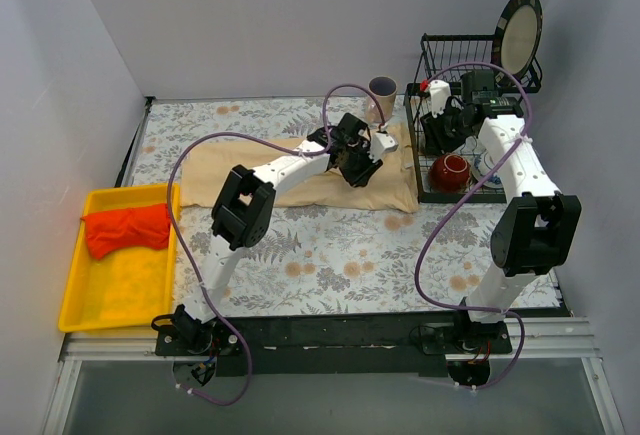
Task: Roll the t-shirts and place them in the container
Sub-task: Fold the T-shirt at the center of the board.
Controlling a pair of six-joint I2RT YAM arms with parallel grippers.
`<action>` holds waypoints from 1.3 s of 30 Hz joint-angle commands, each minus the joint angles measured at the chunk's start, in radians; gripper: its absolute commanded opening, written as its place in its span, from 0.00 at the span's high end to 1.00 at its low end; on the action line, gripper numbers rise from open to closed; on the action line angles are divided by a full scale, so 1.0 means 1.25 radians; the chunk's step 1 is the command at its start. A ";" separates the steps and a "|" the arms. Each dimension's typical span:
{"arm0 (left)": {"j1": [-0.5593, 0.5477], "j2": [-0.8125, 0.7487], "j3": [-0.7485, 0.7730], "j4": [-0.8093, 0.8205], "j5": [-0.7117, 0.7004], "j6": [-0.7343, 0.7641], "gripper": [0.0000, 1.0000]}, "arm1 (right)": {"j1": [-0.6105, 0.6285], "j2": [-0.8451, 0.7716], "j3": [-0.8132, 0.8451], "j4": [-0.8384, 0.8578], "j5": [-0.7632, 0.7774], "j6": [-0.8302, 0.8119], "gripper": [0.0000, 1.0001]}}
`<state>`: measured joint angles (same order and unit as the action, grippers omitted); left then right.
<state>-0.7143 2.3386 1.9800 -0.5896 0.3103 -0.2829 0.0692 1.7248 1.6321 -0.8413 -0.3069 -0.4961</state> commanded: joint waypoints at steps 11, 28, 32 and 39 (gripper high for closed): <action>0.016 0.062 0.109 -0.002 0.036 -0.013 0.79 | -0.011 -0.012 0.004 0.003 -0.001 0.005 0.58; 0.031 0.037 0.095 -0.040 0.046 -0.022 0.77 | -0.020 0.031 0.029 0.019 -0.012 0.013 0.58; 0.034 0.052 0.111 -0.042 0.046 -0.015 0.78 | -0.021 0.035 0.038 0.019 -0.011 0.013 0.58; 0.038 0.012 0.099 -0.060 0.081 -0.018 0.73 | -0.023 0.034 0.029 0.020 -0.015 0.013 0.59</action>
<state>-0.6762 2.4474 2.1082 -0.6430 0.3695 -0.3065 0.0467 1.7741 1.6310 -0.8360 -0.3096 -0.4927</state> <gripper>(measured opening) 0.268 0.417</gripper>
